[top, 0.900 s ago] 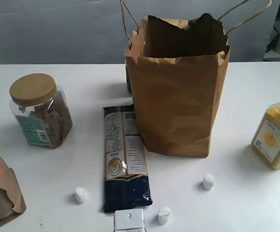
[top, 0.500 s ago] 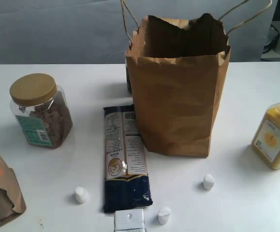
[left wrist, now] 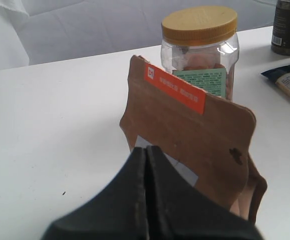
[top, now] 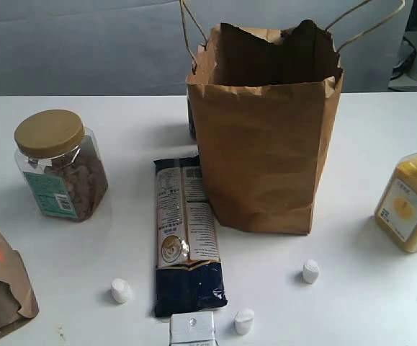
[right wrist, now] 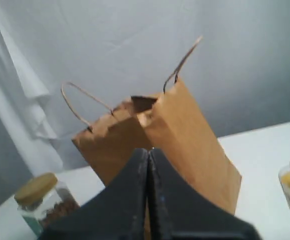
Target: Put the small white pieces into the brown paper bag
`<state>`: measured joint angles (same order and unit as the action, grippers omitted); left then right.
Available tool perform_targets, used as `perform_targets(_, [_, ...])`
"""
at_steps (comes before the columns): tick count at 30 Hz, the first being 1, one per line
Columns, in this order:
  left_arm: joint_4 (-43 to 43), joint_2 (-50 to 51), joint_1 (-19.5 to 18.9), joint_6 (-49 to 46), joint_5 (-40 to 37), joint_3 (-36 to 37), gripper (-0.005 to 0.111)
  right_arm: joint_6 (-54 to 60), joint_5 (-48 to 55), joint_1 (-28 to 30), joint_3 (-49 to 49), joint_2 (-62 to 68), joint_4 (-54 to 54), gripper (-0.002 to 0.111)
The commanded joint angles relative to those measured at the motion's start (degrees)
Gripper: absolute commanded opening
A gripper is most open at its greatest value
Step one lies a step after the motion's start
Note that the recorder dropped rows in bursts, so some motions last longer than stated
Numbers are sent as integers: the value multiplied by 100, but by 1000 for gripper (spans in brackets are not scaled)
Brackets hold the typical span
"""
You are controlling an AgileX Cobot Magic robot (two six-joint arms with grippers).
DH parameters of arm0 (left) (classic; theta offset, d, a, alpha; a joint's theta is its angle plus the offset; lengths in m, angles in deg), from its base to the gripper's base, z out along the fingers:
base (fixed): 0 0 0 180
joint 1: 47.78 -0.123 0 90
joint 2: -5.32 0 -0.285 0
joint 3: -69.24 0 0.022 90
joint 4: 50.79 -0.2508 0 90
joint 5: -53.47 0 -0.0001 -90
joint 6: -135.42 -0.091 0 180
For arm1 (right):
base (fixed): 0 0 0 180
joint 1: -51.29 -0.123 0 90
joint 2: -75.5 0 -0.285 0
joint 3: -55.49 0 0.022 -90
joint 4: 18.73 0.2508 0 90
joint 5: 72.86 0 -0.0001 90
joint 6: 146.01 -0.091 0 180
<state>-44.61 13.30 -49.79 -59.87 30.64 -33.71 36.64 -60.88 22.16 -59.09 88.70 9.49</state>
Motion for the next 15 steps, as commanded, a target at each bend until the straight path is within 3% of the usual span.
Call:
perform_targets(1, [51,-20,21,12,37,17,0,278,679,-34,-32,875,22,0])
perform_targets(15, [51,-20,21,12,37,17,0,1639,2207,-102,-1385,4360,151,0])
